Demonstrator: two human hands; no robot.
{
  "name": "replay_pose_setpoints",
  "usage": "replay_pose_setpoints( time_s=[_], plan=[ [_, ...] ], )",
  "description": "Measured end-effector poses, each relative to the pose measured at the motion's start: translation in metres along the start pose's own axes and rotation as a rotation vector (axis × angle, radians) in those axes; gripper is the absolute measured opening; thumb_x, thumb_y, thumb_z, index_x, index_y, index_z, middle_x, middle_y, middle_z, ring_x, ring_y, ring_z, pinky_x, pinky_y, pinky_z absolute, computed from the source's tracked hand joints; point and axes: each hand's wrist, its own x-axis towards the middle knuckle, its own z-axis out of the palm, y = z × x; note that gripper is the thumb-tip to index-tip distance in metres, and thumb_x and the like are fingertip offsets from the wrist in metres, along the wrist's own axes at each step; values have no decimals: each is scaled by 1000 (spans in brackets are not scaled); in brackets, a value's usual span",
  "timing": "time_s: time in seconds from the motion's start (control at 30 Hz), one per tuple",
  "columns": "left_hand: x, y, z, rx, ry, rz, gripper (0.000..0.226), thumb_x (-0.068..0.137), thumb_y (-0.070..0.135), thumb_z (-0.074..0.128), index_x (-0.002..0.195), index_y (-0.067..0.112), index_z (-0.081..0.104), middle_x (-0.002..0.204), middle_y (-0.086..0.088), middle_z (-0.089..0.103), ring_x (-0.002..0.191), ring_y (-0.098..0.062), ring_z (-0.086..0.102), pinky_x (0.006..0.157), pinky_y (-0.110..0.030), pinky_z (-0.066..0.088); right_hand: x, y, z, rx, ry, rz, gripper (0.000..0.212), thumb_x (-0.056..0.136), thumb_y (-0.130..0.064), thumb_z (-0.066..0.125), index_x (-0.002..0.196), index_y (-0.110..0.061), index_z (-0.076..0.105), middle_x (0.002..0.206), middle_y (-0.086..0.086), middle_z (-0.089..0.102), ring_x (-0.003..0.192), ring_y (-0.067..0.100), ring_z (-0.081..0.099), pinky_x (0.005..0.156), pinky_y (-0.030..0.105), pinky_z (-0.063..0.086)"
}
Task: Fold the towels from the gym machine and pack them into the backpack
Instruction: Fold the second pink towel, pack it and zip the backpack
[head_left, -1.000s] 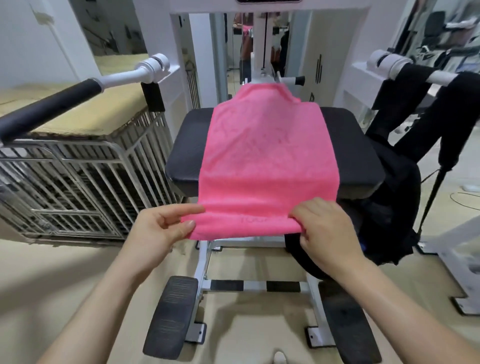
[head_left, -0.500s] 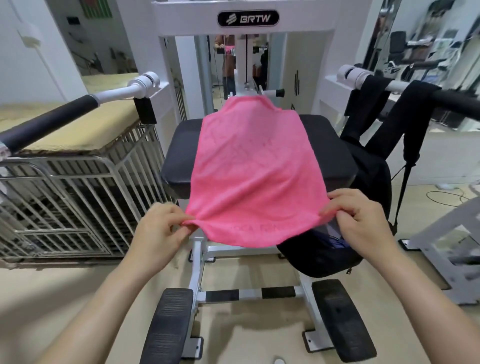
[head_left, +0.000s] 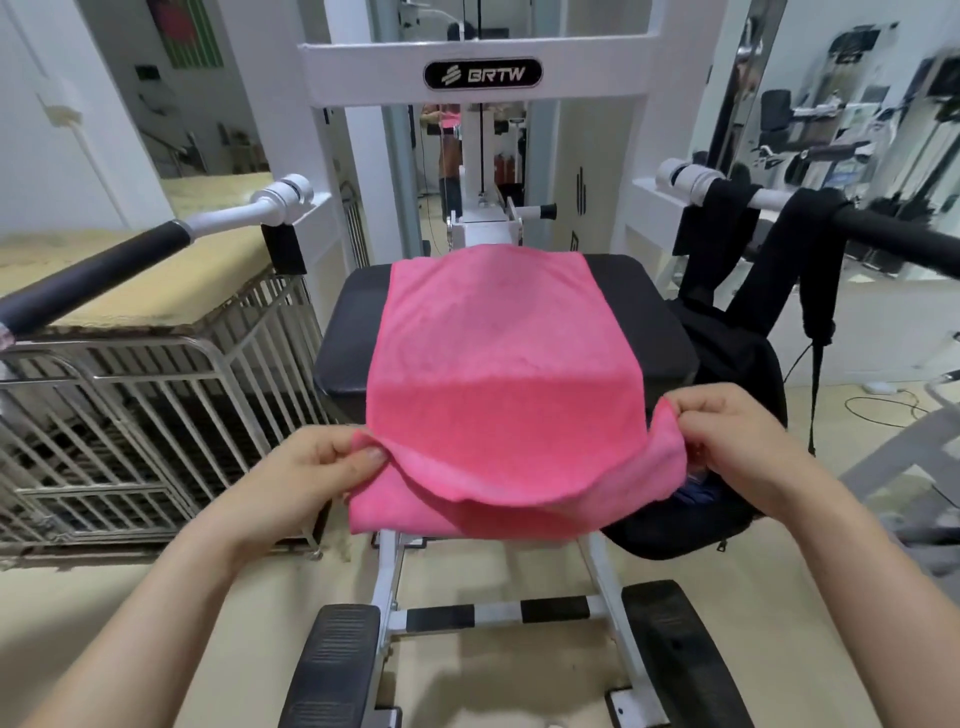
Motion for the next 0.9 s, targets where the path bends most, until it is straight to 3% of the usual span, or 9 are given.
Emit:
replay_pose_setpoints(
  time_s=[0.07,0.2,0.3,0.4,0.47,0.53,0.67,0.8,0.9],
  plan=[
    [15,12,1,-156,159,39,36,73,51,71,89,19,77,86,-3,75,79,-14,68,69,-22,55,17,-9,-5,90,73,-17,20,78,15,36,66,11,51,53,9,42,48,15,37,42,19,32],
    [59,26,-9,-146,461,54,22,94,25,55,87,16,73,80,-3,72,73,-11,63,65,-23,51,64,-31,-15,218,144,-61,17,87,-12,50,74,-3,54,60,4,38,51,12,34,45,23,28],
    [99,37,-23,-72,607,60,32,99,31,51,72,16,62,47,1,46,40,-10,37,39,-17,28,110,-44,-19,-5,306,-132,28,97,-32,52,77,-15,63,65,-9,52,59,6,45,55,22,38],
    [143,47,-40,79,715,17,35,97,28,52,66,14,61,41,4,43,36,-10,34,41,-21,27,161,-50,-21,-197,468,-216,19,97,-26,51,82,-20,60,71,-11,52,65,3,46,58,21,34],
    [166,48,-44,262,638,-20,34,95,33,55,68,16,68,49,4,57,45,-11,47,52,-29,40,193,-48,-19,-326,431,-212,14,98,-24,47,93,-16,57,74,-10,50,69,9,48,61,26,36],
    [179,45,-40,462,418,-101,25,88,44,63,81,22,73,67,5,70,59,-7,60,65,-28,49,221,-36,-16,-468,353,-167,13,97,-24,45,96,-15,54,80,-4,55,80,19,53,70,33,41],
    [188,38,-32,805,247,-131,21,70,44,80,85,32,72,80,12,63,71,2,56,64,-13,40,247,-16,-11,-675,240,-146,10,95,-24,44,92,-16,49,82,3,58,82,28,55,68,36,40],
    [190,41,-45,836,158,-143,21,73,42,79,71,24,68,71,8,65,63,-4,56,65,-25,47,251,-14,-4,-884,171,-267,12,99,-26,40,93,-15,41,81,8,56,73,33,55,68,44,48],
    [189,56,-60,345,62,-96,18,82,26,74,74,15,62,64,-2,61,57,-9,53,56,-24,44,257,-24,-9,-876,112,-243,12,98,-26,41,95,-15,43,81,6,57,78,32,56,68,39,45]
  ],
)
